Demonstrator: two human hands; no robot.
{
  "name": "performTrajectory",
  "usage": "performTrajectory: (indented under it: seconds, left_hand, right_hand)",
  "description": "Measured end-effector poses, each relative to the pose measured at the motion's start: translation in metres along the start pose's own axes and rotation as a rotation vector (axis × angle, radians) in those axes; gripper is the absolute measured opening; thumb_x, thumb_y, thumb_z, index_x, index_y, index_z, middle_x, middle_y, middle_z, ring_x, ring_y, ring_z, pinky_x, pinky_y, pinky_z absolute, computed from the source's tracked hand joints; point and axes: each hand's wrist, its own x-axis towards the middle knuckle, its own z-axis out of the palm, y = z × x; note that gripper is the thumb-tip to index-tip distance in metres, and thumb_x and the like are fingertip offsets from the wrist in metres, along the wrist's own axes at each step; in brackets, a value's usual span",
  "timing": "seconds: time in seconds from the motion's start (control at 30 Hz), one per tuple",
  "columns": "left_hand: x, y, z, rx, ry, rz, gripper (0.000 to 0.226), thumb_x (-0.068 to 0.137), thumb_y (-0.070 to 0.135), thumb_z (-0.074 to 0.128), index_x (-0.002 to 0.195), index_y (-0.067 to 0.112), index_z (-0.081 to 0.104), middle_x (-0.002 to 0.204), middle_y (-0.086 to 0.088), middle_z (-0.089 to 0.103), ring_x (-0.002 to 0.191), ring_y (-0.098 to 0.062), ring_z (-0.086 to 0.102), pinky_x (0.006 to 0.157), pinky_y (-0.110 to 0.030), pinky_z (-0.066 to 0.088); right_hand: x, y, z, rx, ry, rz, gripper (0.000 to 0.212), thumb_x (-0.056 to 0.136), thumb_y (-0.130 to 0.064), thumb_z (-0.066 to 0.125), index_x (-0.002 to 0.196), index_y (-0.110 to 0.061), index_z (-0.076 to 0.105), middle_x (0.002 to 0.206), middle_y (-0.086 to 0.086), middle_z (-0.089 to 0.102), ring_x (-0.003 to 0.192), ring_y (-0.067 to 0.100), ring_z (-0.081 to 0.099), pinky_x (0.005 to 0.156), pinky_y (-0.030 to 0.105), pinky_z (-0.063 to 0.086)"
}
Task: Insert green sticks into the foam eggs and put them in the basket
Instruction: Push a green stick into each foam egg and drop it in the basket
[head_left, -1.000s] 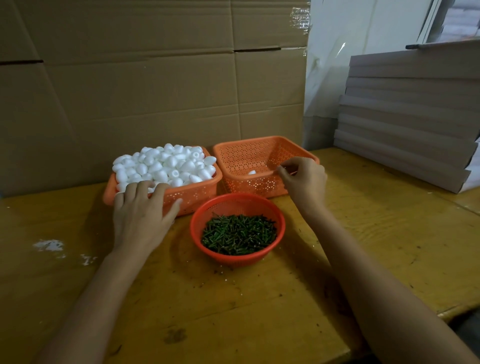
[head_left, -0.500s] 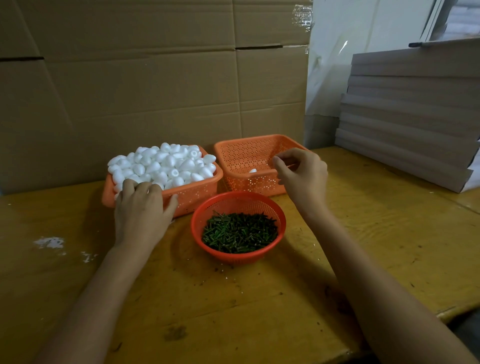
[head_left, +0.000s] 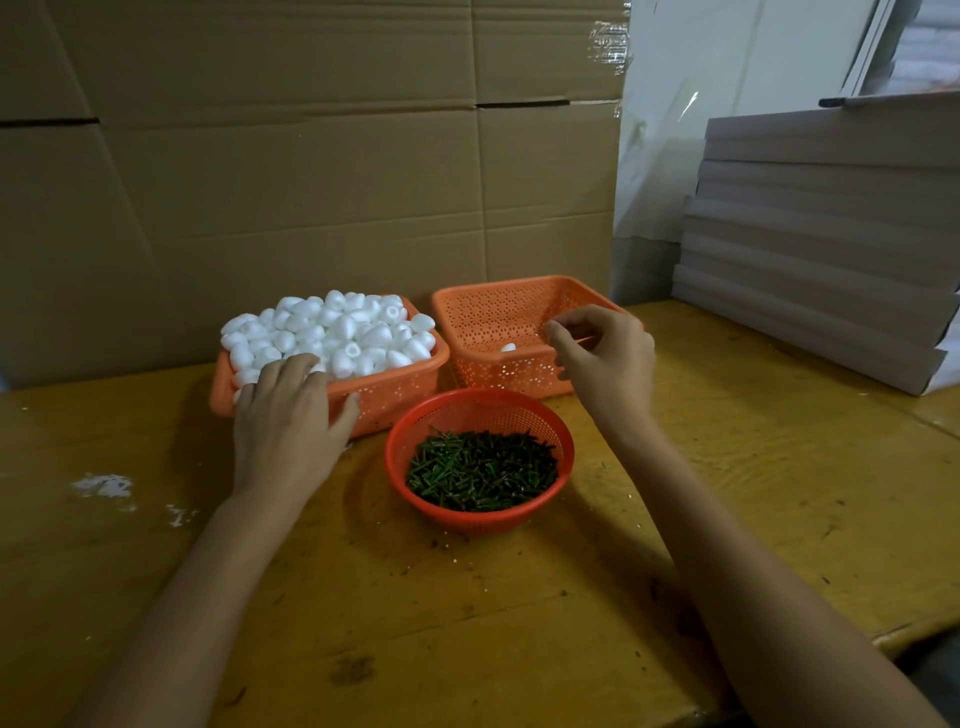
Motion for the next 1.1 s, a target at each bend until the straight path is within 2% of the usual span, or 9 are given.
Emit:
performTrajectory:
  seconds: [0.23,0.43,0.57,0.73,0.8,0.9,0.93,1.0,1.1]
  left_hand:
    - [-0.001,-0.001,0.003,-0.088,0.077,0.018,0.039,0.102,0.035,0.067,0.122,0.002,0.074,0.143,-0.016,0.062,0.106,-0.042,0.07,0.087,-0.054,0.053]
    - [0.0,-0.005,0.003,-0.291,0.287,-0.042,0.012,0.097,0.017,0.076,0.1,0.007,0.082,0.13,-0.007,0.072,0.106,-0.029,0.069,0.079,-0.037,0.048]
    - [0.002,-0.008,0.0,-0.463,0.412,-0.109,0.004,0.089,0.012,0.084,0.089,0.009,0.081,0.119,-0.005,0.077,0.095,-0.031,0.072,0.081,-0.05,0.058]
    - [0.0,-0.004,-0.004,-0.585,0.498,-0.083,0.013,0.086,0.009,0.087,0.093,0.011,0.076,0.107,0.001,0.077,0.085,-0.026,0.071,0.074,-0.052,0.059]
    - [-0.002,0.001,-0.005,-0.65,0.469,-0.072,0.022,0.085,0.011,0.089,0.102,0.015,0.075,0.101,0.01,0.073,0.086,-0.017,0.071,0.086,-0.051,0.06]
    - [-0.006,0.012,-0.006,-0.747,0.383,-0.01,0.033,0.082,0.011,0.091,0.109,0.019,0.075,0.102,0.015,0.073,0.093,0.0,0.07,0.091,-0.018,0.056]
    - [-0.007,0.018,-0.006,-0.779,0.346,0.022,0.034,0.082,0.011,0.091,0.111,0.02,0.075,0.102,0.018,0.073,0.096,0.004,0.07,0.089,-0.014,0.055]
    - [-0.01,0.029,-0.004,-0.823,0.303,0.128,0.033,0.081,0.007,0.09,0.109,0.02,0.078,0.104,0.018,0.074,0.1,0.006,0.07,0.09,-0.014,0.054]
    - [-0.014,0.042,-0.001,-0.841,0.263,0.297,0.028,0.081,0.0,0.089,0.105,0.011,0.081,0.108,0.003,0.077,0.106,-0.006,0.072,0.095,-0.023,0.056]
  right_hand:
    - [0.001,-0.001,-0.001,0.01,-0.003,0.012,0.011,0.096,-0.025,0.075,0.098,-0.015,0.08,0.083,-0.008,0.075,0.071,0.008,0.073,0.067,0.041,0.065]
    - [0.0,-0.001,-0.002,0.032,-0.004,0.016,0.011,0.097,-0.025,0.075,0.098,-0.015,0.08,0.082,-0.008,0.075,0.067,0.009,0.073,0.065,0.04,0.065]
    - [0.0,-0.001,-0.002,0.041,-0.014,0.014,0.01,0.096,-0.026,0.075,0.098,-0.016,0.08,0.083,-0.009,0.075,0.068,0.009,0.073,0.066,0.04,0.065]
    - [-0.001,-0.001,-0.002,0.081,-0.033,0.007,0.009,0.096,-0.025,0.075,0.096,-0.017,0.079,0.083,-0.008,0.075,0.073,0.01,0.073,0.068,0.043,0.065]
    - [-0.005,-0.005,-0.001,0.12,-0.089,-0.023,0.009,0.097,-0.024,0.074,0.096,-0.017,0.078,0.082,-0.006,0.075,0.069,0.013,0.073,0.064,0.044,0.064]
    - [-0.011,-0.011,0.004,0.205,-0.233,-0.081,0.007,0.098,-0.021,0.073,0.099,-0.015,0.076,0.083,-0.001,0.075,0.066,0.018,0.074,0.061,0.048,0.063]
    - [-0.012,-0.013,0.006,0.223,-0.289,-0.114,0.008,0.098,-0.021,0.072,0.101,-0.015,0.076,0.084,0.0,0.075,0.068,0.018,0.074,0.061,0.047,0.064]
    - [-0.015,-0.015,0.01,0.198,-0.413,-0.215,0.012,0.098,-0.025,0.073,0.107,-0.017,0.077,0.09,-0.003,0.075,0.077,0.015,0.074,0.064,0.035,0.063]
    - [-0.021,-0.018,0.016,0.179,-0.568,-0.357,0.018,0.096,-0.024,0.076,0.112,-0.016,0.078,0.1,-0.006,0.076,0.088,0.008,0.072,0.071,0.019,0.057]
